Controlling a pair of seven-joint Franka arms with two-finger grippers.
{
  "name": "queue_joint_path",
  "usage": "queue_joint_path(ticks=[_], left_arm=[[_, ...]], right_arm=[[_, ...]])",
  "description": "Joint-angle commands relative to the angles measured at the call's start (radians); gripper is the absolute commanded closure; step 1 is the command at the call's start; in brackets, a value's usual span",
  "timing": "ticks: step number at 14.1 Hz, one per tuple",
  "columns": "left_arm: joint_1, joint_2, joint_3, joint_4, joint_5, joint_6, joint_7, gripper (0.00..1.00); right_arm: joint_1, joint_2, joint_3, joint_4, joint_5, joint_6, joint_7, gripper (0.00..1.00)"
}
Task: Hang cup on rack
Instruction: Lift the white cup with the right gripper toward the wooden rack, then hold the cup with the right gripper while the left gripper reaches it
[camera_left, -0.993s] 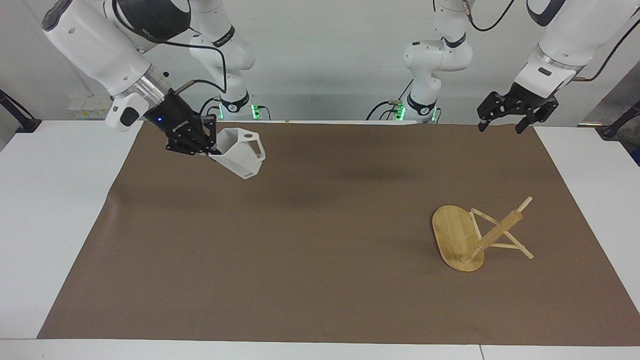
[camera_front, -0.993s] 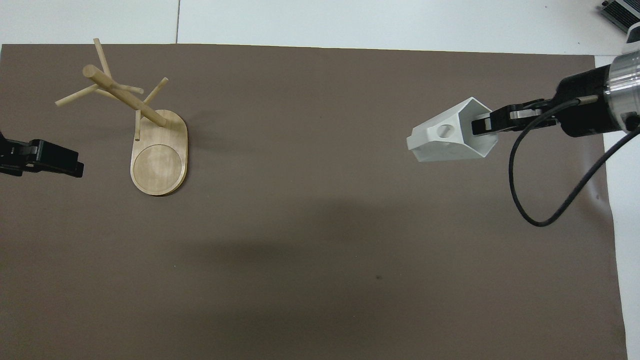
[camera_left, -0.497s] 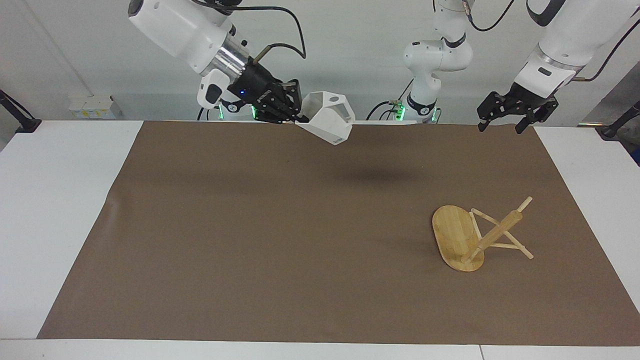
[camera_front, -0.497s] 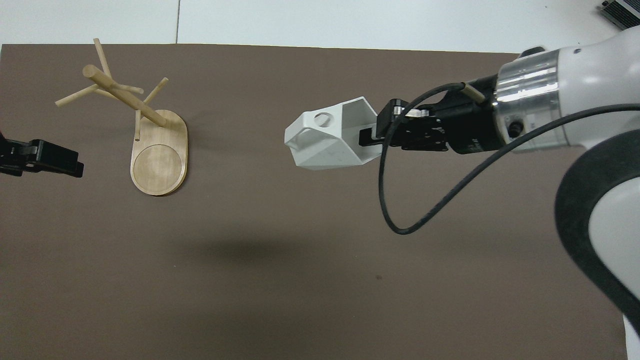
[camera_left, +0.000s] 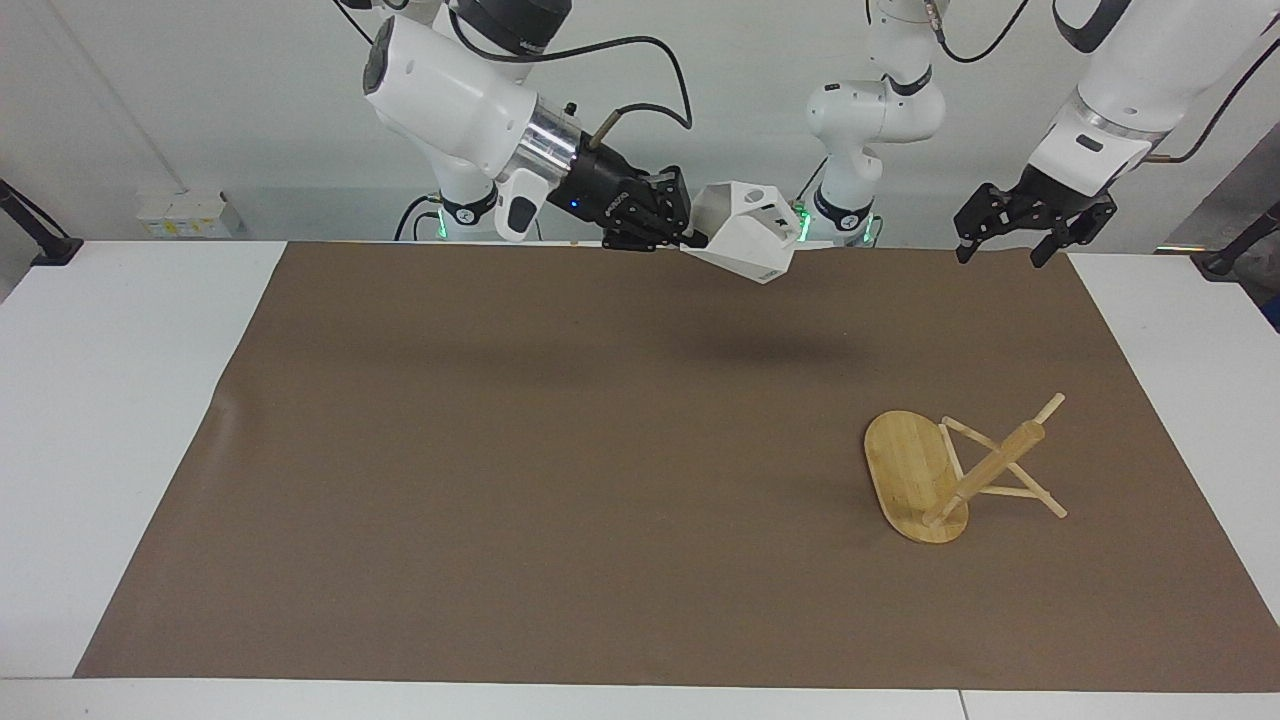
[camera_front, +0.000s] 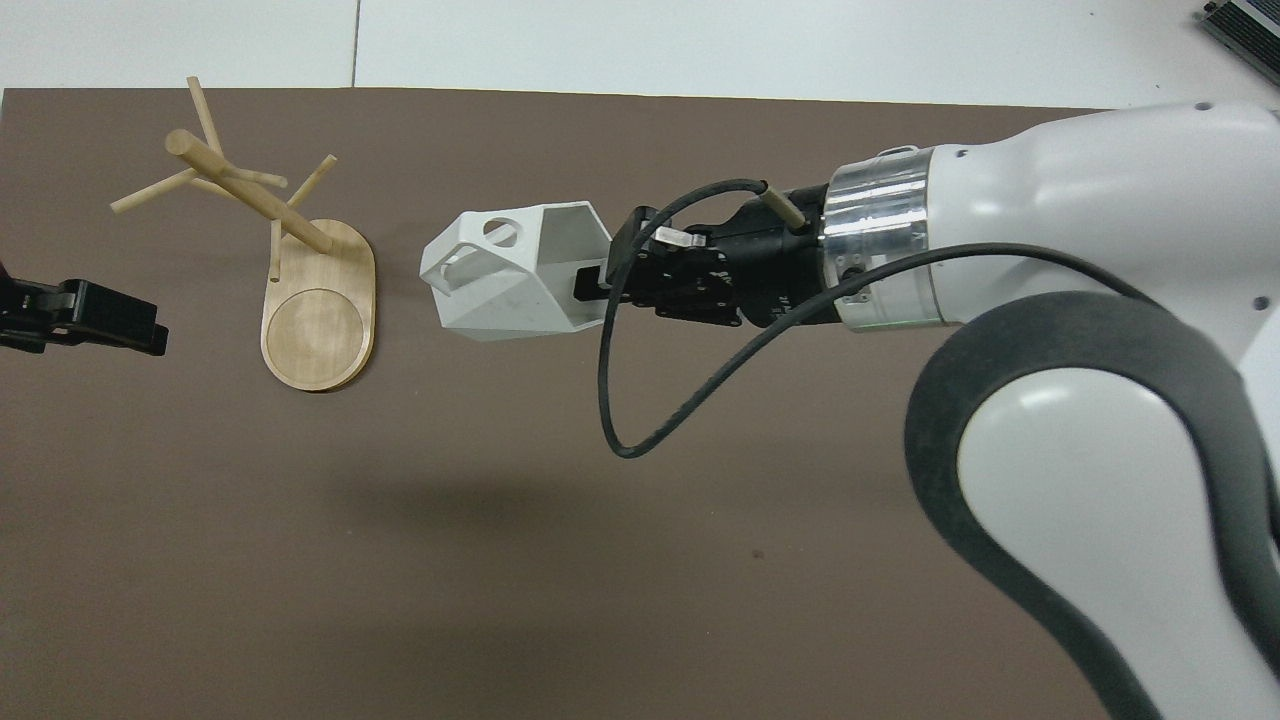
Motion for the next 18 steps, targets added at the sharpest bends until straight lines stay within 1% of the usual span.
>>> queue_joint_path(ticks=[1,2,4,6,8,10,11,12,16,18], left_arm=[[-0.012,-0.027,-0.003,-0.030,0.016,-0.012,0.003,0.00],[-0.009,-0.027,-0.003,-0.030,0.016,-0.021,0.005,0.00],[-0.014,-0.037,-0.005,-0.043,0.016,-0.049,0.008,0.00],[-0.012,-0.036,-0.009,-0.043,0.015,-0.017,0.055,0.00],[-0.008,-0.036,-0.009,-0.051,0.009,0.025,0.248,0.00],[-0.011,-0.050,-0.011,-0.085,0.000,0.043,0.403,0.00],[-0.014,-0.053,-0.009,-0.097,-0.016,0.068,0.496,0.00],[-0.014,-0.053,-0.011,-0.099,-0.046,0.077,0.575,0.00],[0.002,-0.051,-0.008,-0.094,-0.169,0.082,0.918,0.00],[-0.003,-0.050,-0.009,-0.088,-0.215,0.085,0.986,0.00]], right_arm=[[0.076,0.025,-0.001,-0.004,0.028,0.113,0.065,1.00],[0.093,0.034,-0.001,-0.003,0.030,0.140,0.081,1.00],[0.096,0.037,-0.001,-0.003,0.033,0.154,0.108,1.00],[0.097,0.037,-0.001,-0.003,0.071,0.160,0.133,1.00],[0.099,0.040,-0.001,-0.003,0.077,0.190,0.148,1.00],[0.123,0.049,-0.001,0.002,0.079,0.200,0.174,1.00],[0.136,0.051,-0.001,0.000,0.079,0.236,0.182,1.00],[0.146,0.055,-0.001,0.000,0.079,0.258,0.184,1.00],[0.147,0.063,-0.001,0.000,0.071,0.240,0.181,1.00],[0.145,0.063,-0.001,0.000,0.071,0.235,0.179,1.00]])
